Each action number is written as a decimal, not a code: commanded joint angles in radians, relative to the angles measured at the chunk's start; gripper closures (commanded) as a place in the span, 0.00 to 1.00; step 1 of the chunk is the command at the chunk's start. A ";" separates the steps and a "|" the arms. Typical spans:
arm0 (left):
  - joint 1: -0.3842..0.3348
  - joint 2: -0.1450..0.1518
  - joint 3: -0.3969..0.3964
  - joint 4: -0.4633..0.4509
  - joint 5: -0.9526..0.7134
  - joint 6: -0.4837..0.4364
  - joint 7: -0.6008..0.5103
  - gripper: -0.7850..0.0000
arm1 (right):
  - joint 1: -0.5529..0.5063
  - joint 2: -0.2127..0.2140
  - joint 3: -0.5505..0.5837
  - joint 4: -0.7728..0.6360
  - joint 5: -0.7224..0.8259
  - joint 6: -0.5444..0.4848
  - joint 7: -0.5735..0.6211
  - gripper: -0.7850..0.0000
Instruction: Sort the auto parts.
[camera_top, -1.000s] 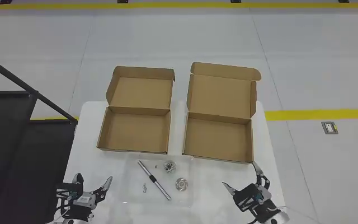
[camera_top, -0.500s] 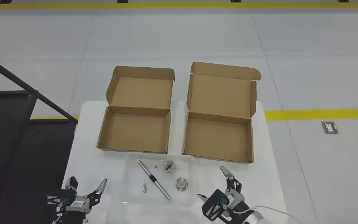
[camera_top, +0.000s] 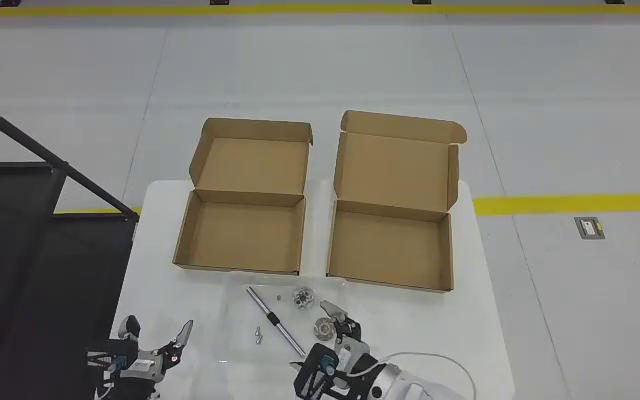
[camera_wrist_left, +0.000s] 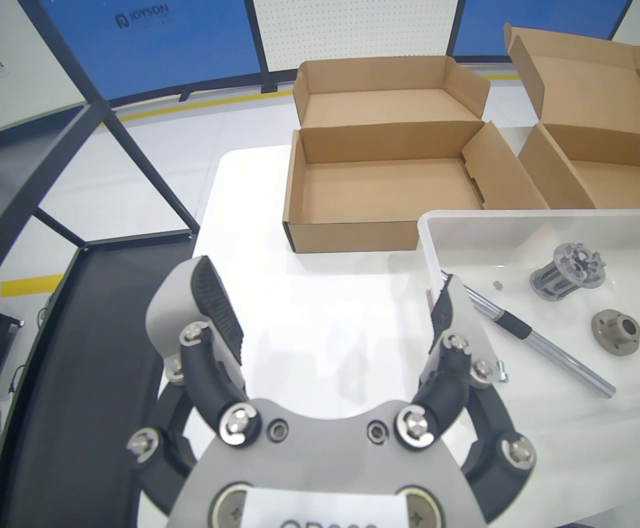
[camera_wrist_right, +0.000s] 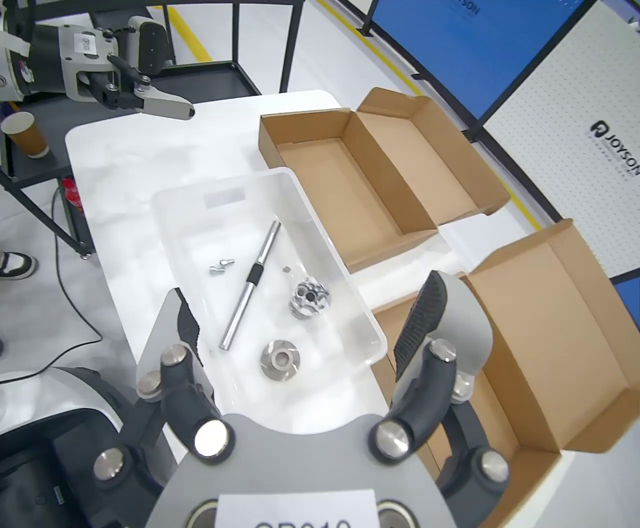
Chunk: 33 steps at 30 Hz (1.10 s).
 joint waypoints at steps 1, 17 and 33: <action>0.000 -0.002 -0.003 0.001 -0.014 0.009 -0.004 0.00 | 0.075 -0.020 -0.050 0.053 0.056 0.006 0.069 0.00; 0.001 -0.003 -0.004 0.002 -0.021 0.004 -0.004 0.00 | 0.259 -0.091 -0.140 0.229 0.281 0.127 0.243 0.00; 0.001 -0.003 -0.004 0.002 -0.021 0.004 -0.004 0.00 | 0.419 -0.166 -0.190 0.544 0.458 0.196 0.264 0.00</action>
